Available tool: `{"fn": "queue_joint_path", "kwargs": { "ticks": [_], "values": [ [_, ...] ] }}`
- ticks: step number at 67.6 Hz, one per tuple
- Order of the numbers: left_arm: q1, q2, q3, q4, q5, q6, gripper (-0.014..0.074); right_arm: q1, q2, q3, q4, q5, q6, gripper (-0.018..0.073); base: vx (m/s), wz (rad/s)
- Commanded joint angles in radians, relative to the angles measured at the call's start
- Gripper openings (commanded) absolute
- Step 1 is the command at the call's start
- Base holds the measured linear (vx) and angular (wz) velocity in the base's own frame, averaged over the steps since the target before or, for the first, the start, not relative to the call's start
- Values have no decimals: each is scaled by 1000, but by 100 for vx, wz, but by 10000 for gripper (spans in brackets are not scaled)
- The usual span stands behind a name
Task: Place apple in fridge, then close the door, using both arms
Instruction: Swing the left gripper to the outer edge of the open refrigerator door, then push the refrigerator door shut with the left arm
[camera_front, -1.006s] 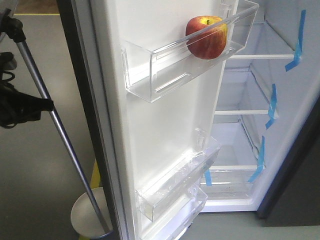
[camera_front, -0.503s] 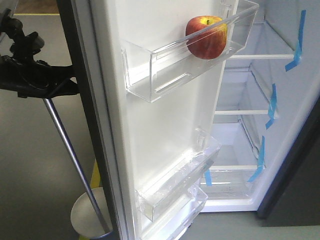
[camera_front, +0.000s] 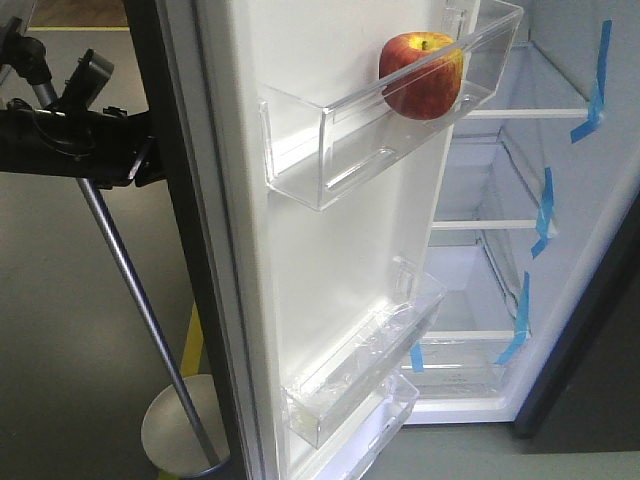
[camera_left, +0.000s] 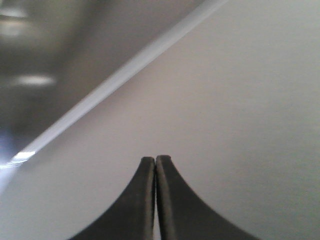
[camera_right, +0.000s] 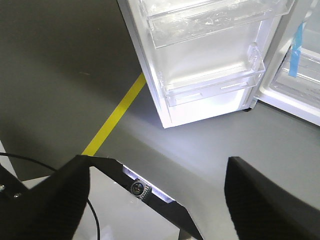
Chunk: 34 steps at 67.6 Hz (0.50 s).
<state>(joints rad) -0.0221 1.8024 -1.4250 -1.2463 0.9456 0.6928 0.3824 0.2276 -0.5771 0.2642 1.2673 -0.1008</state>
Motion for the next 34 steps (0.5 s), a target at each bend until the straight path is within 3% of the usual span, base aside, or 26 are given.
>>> {"fn": "queue_joint_path", "kwargs": {
  "ticks": [1,21,34],
  "values": [
    [-32,-48,-32,-86,39,20,-6,-4,13,-21,8,-36,-7,535,0,0],
    [-176,-48,-32,-86,9,46,-6,-4,13,-21,8,-36,-7,535,0,0],
    [-311,-48,-32,-87,-67,47,-6,-4,13,-21,8,-36,-7,535,0,0]
  ]
}}
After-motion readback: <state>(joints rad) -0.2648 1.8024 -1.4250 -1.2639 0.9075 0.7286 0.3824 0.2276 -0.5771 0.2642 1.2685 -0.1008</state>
